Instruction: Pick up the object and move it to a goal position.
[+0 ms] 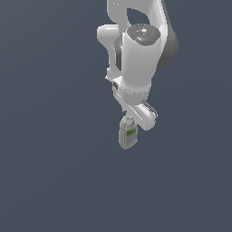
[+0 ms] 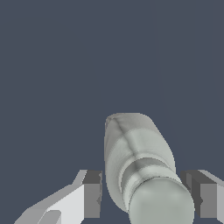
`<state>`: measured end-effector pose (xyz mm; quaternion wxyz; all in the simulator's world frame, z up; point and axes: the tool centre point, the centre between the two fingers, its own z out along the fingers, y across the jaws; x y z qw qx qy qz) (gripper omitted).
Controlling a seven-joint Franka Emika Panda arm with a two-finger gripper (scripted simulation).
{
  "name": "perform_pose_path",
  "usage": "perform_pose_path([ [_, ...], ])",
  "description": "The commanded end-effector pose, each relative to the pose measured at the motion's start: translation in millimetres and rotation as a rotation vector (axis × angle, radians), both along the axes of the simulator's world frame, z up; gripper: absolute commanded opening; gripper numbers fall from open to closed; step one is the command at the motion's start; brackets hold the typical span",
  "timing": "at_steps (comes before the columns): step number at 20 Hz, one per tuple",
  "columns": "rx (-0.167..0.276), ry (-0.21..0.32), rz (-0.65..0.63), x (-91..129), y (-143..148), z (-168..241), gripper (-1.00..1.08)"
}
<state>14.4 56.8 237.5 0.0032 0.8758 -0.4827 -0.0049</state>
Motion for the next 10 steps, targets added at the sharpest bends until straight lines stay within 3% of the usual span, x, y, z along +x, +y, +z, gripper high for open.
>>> perform_pose_path([
  [1, 0.002, -0.013, -0.002, 5.5, -17.1, 16.0, -1.0],
  [10, 0.002, -0.013, -0.002, 20.6, -100.2, 63.2, -1.0],
])
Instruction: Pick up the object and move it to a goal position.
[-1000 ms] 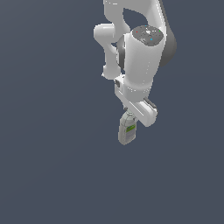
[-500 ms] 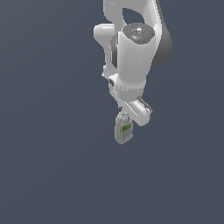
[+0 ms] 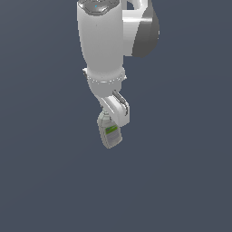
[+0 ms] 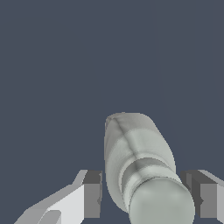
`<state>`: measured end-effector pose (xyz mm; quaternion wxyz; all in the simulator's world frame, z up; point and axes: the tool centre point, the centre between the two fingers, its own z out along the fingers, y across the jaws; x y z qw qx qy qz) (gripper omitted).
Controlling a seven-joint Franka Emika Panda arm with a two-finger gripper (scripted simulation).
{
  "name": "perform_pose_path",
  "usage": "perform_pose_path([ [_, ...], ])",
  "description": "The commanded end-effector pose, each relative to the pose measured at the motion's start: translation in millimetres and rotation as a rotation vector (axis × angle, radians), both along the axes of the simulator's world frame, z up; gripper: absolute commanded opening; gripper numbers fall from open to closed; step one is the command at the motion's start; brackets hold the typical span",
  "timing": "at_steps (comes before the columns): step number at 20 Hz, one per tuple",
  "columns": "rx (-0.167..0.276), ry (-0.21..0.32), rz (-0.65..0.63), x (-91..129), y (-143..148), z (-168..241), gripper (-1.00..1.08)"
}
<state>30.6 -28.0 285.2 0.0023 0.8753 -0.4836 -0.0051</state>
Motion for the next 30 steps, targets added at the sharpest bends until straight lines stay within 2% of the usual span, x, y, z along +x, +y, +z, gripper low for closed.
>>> perform_pose_path([
  [1, 0.0, -0.012, 0.001, 6.6, -24.9, 20.9, -1.0],
  [8, -0.001, -0.012, 0.001, 20.2, -89.8, 57.5, -1.0],
  [15, -0.001, -0.011, 0.001, 31.2, -135.2, 83.0, -1.0],
  [22, -0.001, -0.011, 0.0, 37.6, -158.6, 96.1, -1.0],
  [30, -0.001, -0.011, 0.0, 40.4, -167.6, 101.1, -1.0],
])
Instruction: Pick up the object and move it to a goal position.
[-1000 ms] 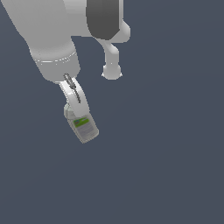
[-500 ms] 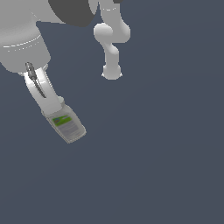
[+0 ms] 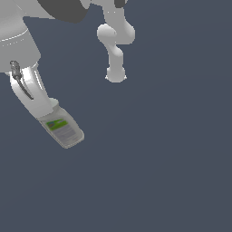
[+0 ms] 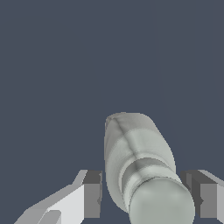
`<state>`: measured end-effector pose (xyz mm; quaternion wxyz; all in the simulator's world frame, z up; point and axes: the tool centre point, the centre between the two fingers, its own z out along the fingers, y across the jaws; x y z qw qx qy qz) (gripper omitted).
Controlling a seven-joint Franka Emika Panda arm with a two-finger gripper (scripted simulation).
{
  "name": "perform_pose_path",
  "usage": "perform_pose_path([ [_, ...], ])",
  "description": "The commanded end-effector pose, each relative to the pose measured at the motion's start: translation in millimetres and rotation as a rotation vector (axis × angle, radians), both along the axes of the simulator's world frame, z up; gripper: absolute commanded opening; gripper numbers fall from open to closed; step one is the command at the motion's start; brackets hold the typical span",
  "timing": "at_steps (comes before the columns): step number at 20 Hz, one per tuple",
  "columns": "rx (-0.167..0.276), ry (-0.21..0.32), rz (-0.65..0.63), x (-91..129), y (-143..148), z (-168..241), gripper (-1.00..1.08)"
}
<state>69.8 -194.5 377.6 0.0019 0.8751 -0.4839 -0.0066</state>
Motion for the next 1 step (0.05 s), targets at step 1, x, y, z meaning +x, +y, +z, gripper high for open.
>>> perform_pose_path([
  [1, -0.003, -0.013, 0.0, 1.1, -1.2, 8.7, -1.0],
])
